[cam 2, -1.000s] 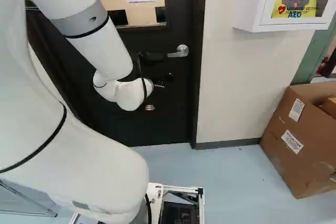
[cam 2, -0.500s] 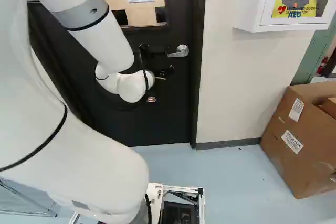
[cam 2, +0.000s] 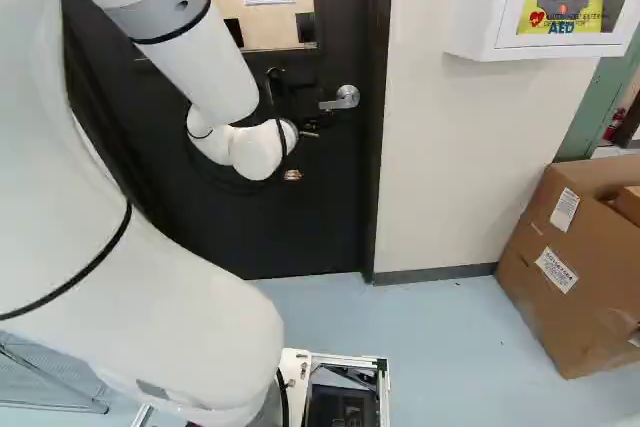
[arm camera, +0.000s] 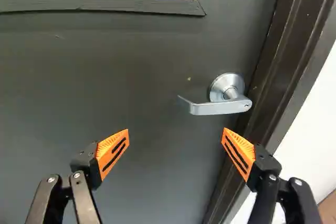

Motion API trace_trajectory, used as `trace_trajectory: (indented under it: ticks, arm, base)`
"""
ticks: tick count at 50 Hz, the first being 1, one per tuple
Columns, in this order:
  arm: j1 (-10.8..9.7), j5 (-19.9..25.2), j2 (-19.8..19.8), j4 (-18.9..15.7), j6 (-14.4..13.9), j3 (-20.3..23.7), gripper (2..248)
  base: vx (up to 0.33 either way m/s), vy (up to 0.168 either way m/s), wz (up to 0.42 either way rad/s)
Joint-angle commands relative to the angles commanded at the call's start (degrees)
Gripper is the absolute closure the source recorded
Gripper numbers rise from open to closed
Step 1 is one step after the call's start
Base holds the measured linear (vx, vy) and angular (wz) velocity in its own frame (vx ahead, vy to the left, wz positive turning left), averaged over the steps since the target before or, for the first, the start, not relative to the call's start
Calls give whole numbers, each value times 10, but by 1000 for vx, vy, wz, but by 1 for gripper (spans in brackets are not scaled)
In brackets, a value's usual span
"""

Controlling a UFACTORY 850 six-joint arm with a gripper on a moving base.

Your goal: Open the door and move inside

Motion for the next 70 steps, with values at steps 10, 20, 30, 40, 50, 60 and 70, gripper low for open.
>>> trace_trajectory:
  ticks: [10,20,30,40,50,60,70]
  arm:
    - [-6,0,-8,-19,0,-20,3]
    - [-12,0,-18,-46,0,-43,3]
    - [-18,0,-29,-79,0,-66,3]
    - [-24,0,-40,-117,0,-90,3]
    - [-29,0,-52,-132,0,-110,3]
    - [-32,0,-67,-134,0,-126,3]
    - [-32,0,-80,-134,0,-139,3]
  base:
    - [0,0,0]
    - [0,0,0]
    - [0,0,0]
    - [0,0,0]
    - [0,0,0]
    - [0,0,0]
    - [0,0,0]
